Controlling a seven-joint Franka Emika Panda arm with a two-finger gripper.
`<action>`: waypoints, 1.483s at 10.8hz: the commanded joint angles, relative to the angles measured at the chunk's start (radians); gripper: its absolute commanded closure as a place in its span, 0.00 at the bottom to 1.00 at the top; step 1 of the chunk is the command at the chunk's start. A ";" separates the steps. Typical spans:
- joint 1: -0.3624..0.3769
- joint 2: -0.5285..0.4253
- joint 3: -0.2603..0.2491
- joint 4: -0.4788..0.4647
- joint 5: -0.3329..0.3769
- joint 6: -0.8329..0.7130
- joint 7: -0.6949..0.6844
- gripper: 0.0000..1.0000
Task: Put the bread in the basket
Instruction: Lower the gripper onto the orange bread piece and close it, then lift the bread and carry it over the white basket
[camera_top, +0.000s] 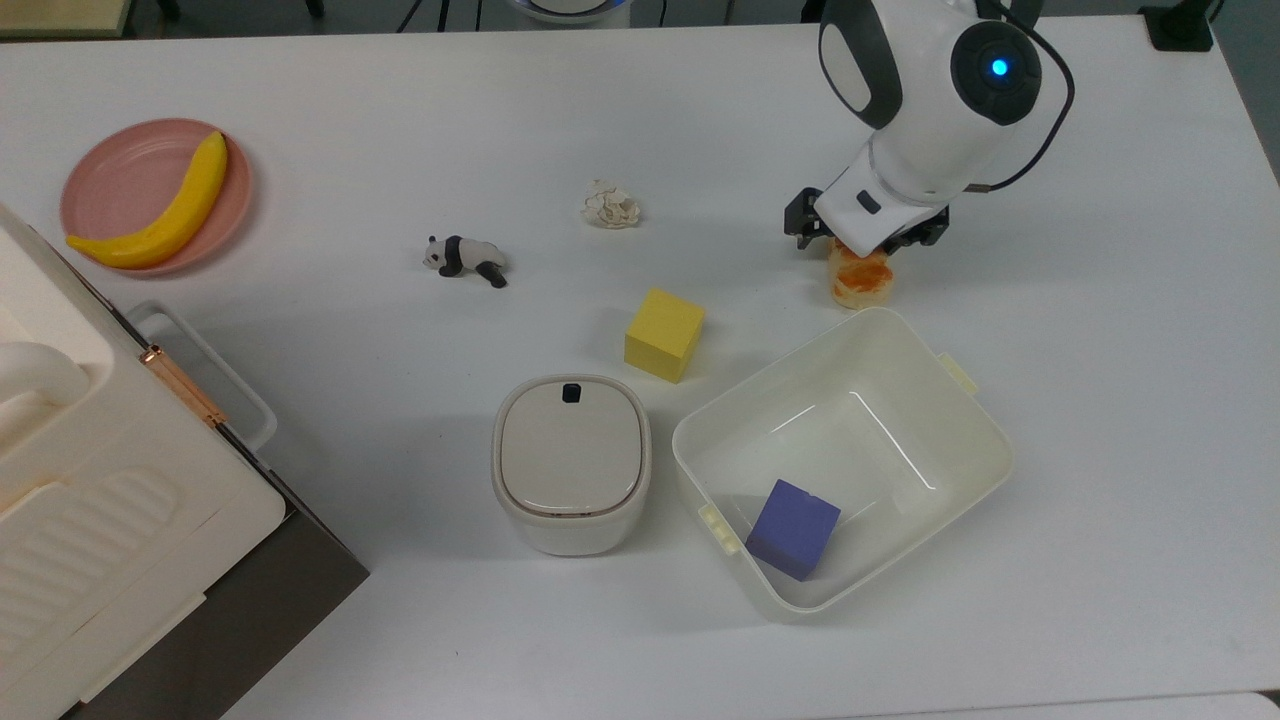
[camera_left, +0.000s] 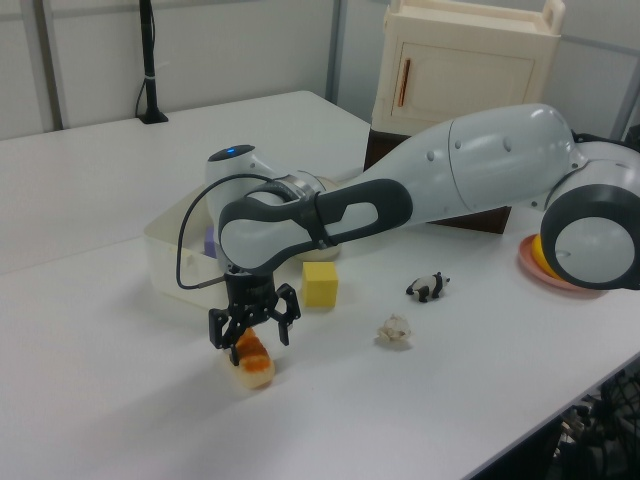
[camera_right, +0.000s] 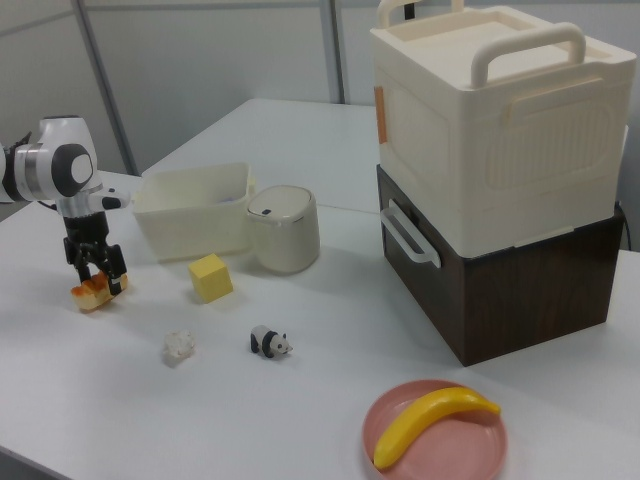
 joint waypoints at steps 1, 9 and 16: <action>0.015 0.005 -0.010 -0.004 -0.004 0.042 0.021 0.18; 0.004 -0.099 -0.011 0.037 -0.016 -0.011 0.050 0.99; -0.080 -0.132 -0.023 0.214 -0.097 0.065 0.047 0.95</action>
